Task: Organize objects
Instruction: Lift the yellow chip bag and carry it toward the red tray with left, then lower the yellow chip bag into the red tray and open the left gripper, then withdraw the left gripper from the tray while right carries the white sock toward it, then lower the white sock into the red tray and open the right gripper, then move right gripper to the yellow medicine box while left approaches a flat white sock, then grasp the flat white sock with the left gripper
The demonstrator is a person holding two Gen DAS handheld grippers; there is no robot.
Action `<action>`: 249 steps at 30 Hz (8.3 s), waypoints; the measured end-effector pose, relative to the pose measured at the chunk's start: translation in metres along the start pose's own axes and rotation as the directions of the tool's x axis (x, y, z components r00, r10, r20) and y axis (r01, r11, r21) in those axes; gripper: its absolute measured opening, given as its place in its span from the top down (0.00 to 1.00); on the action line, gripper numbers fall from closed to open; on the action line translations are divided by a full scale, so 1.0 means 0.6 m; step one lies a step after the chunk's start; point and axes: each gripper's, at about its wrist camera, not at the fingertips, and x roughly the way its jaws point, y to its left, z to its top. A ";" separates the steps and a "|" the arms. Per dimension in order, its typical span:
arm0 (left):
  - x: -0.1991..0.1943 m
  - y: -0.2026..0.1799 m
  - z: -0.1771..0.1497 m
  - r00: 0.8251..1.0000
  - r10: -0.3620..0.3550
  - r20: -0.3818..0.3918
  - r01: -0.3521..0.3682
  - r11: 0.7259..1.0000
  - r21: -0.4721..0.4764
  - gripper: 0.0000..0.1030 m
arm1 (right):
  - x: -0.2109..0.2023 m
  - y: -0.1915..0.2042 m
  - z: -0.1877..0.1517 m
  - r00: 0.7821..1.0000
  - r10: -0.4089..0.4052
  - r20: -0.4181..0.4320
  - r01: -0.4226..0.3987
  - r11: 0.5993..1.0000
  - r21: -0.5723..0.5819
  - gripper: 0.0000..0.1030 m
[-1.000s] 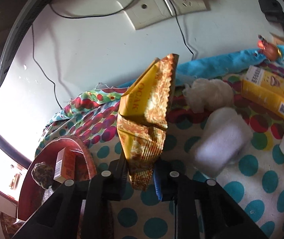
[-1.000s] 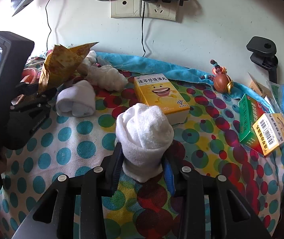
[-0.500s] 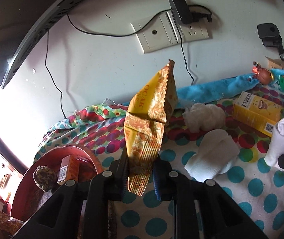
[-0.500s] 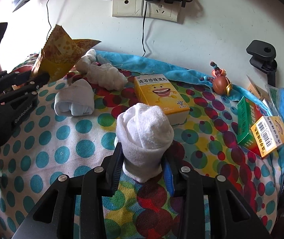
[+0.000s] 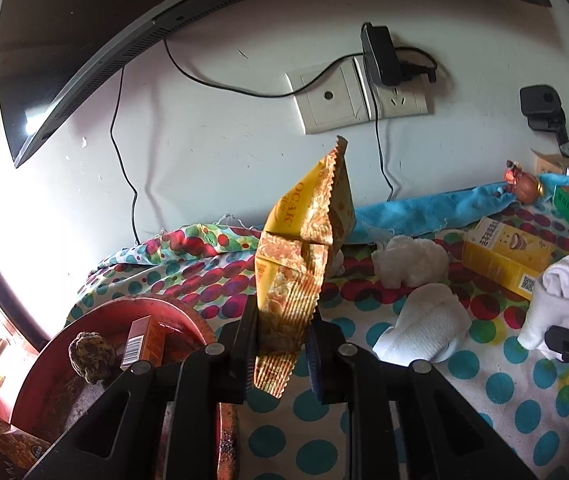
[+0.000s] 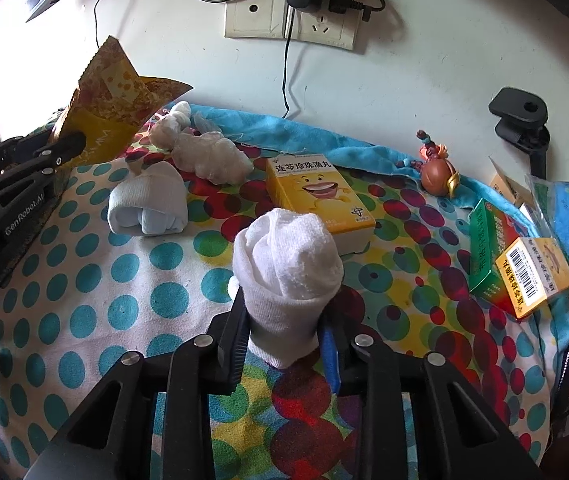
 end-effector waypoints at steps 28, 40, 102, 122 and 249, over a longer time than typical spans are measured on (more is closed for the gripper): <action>-0.081 0.022 0.005 0.989 -0.091 0.115 0.098 0.994 -0.051 0.85 | -0.003 0.002 -0.004 1.000 -0.024 -0.004 0.024 1.000 -0.008 0.73; -0.114 0.072 0.022 0.980 -0.159 0.120 0.178 0.970 -0.165 0.87 | -0.003 0.005 -0.003 1.000 -0.031 -0.004 0.031 0.999 -0.016 0.73; -0.090 0.428 -0.081 0.951 0.162 -0.262 -0.270 0.846 -0.459 0.51 | -0.004 0.002 -0.008 1.000 -0.031 -0.002 0.031 0.999 -0.015 0.72; -0.186 0.401 -0.154 0.921 0.206 -0.332 -0.355 0.795 -0.492 0.49 | -0.017 0.000 0.000 0.997 0.042 0.068 -0.043 0.999 0.010 0.74; 0.093 -0.085 0.013 0.836 -0.430 -0.341 0.437 0.897 -0.060 0.35 | 0.097 -0.044 0.060 0.991 0.120 -0.061 -0.124 0.991 -0.055 0.53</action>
